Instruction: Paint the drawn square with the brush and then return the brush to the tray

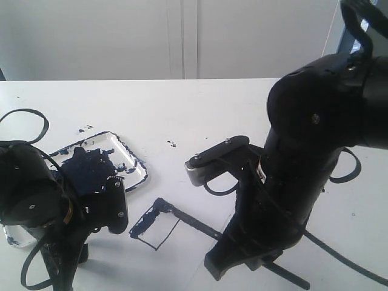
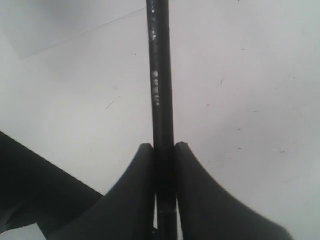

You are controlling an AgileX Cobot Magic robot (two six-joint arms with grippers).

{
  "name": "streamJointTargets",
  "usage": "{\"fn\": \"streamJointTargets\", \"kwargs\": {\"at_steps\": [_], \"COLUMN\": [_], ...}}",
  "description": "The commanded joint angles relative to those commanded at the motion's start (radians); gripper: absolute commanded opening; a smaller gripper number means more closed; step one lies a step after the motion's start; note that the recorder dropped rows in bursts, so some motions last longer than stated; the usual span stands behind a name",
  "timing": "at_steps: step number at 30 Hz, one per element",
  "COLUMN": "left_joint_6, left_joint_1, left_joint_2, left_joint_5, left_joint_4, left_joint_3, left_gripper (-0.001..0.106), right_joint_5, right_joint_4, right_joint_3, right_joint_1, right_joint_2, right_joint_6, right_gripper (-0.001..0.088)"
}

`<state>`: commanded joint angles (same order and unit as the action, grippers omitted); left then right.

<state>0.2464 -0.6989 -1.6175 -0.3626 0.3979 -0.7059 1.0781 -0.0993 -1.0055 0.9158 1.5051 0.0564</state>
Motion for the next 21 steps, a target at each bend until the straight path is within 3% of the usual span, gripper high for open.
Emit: {"fn": "streamJointTargets", "kwargs": {"at_steps": [11, 21], "left_joint_6": [0.000, 0.000], "left_joint_1": [0.000, 0.000], "left_joint_2": [0.000, 0.000], "left_joint_5": [0.000, 0.000], "left_joint_4": [0.000, 0.000], "left_joint_3": [0.000, 0.000], "left_gripper": [0.048, 0.048], "right_joint_5": [0.060, 0.056], "right_joint_4": [-0.094, -0.030], "right_joint_3": [0.000, 0.000], "right_joint_1": [0.000, 0.000], "right_joint_2": [0.002, -0.108], "right_joint_6": [-0.056, -0.002], "right_gripper": [0.0000, 0.0000]}}
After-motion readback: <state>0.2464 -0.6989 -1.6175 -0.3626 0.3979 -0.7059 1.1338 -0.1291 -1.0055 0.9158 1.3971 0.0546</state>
